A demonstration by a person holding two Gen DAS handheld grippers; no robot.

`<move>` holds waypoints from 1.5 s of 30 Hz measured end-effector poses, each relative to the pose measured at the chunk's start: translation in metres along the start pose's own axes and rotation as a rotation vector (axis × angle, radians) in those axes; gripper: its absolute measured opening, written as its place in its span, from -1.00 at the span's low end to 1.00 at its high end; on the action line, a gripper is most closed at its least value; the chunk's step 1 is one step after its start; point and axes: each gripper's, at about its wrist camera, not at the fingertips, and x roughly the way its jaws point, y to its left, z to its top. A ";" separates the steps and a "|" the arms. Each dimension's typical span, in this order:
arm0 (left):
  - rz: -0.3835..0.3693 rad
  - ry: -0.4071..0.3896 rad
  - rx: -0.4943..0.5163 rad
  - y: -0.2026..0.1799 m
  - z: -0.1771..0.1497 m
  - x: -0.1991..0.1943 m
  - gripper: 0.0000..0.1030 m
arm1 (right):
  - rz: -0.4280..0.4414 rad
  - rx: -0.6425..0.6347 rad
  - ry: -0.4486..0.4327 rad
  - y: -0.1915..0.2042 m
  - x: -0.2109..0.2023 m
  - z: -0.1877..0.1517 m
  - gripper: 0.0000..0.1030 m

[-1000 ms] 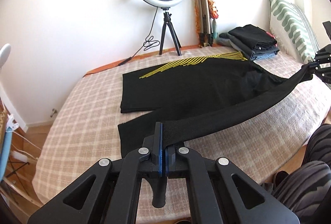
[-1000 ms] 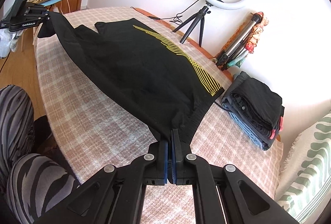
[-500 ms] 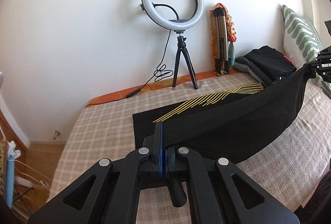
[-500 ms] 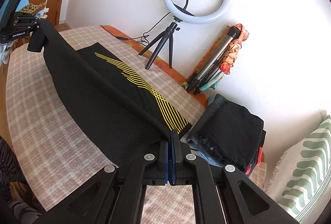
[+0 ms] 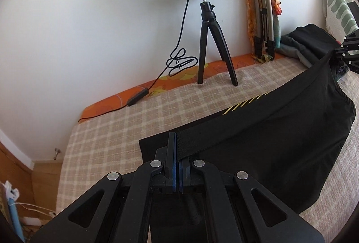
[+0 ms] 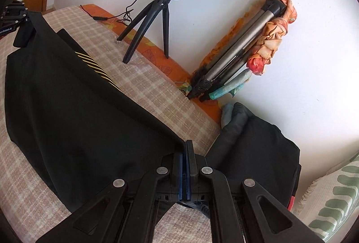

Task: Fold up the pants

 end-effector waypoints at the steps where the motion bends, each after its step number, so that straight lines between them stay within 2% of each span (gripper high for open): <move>1: 0.001 0.015 0.012 -0.002 0.000 0.009 -1.00 | -0.003 -0.011 0.018 0.001 0.010 0.000 -1.00; 9: -0.002 0.107 0.076 -0.012 0.002 0.065 -1.00 | 0.005 -0.039 0.103 0.007 0.063 -0.002 -1.00; 14: -0.014 0.152 0.063 -0.007 -0.001 0.081 -0.99 | 0.036 -0.032 0.147 0.007 0.082 0.002 -1.00; 17: -0.004 0.174 0.043 -0.001 -0.003 0.085 -0.90 | 0.069 -0.016 0.185 0.006 0.093 0.004 -1.00; 18: 0.004 0.176 0.034 0.003 -0.003 0.085 -0.78 | 0.076 -0.005 0.201 0.005 0.097 0.004 -1.00; 19: 0.013 0.178 0.024 0.007 -0.003 0.085 -0.56 | 0.088 0.009 0.211 0.004 0.100 0.004 -1.00; 20: 0.013 0.177 0.010 0.012 -0.003 0.084 -0.44 | 0.098 0.023 0.217 0.002 0.103 0.004 -0.93; 21: 0.014 0.179 -0.011 0.019 -0.002 0.084 -0.20 | 0.106 0.036 0.219 0.000 0.104 0.004 -0.84; 22: 0.023 0.178 -0.036 0.025 -0.001 0.084 -0.09 | 0.108 0.053 0.219 -0.003 0.105 0.005 -0.66; 23: 0.032 0.176 -0.061 0.033 0.000 0.084 -0.07 | 0.109 0.076 0.224 -0.006 0.107 0.005 -0.49; 27: 0.052 0.185 -0.120 0.051 -0.001 0.084 -0.05 | 0.131 0.170 0.223 -0.024 0.109 0.009 -0.32; 29: 0.070 0.183 -0.124 0.058 -0.003 0.083 -0.05 | 0.111 0.166 0.224 -0.025 0.108 0.011 -0.26; 33: 0.116 0.201 -0.137 0.075 -0.001 0.082 -0.05 | 0.079 0.125 0.239 -0.018 0.110 0.011 -0.26; 36: 0.128 0.167 -0.170 0.090 -0.001 0.068 -0.05 | 0.055 0.116 0.222 -0.014 0.105 0.010 -0.20; 43: 0.084 0.158 -0.174 0.092 -0.037 0.025 -0.05 | 0.038 0.106 0.110 -0.002 0.053 -0.001 -0.19; 45: 0.053 0.150 -0.176 0.086 -0.050 0.009 -0.05 | 0.068 0.106 0.066 0.006 0.027 -0.006 -0.19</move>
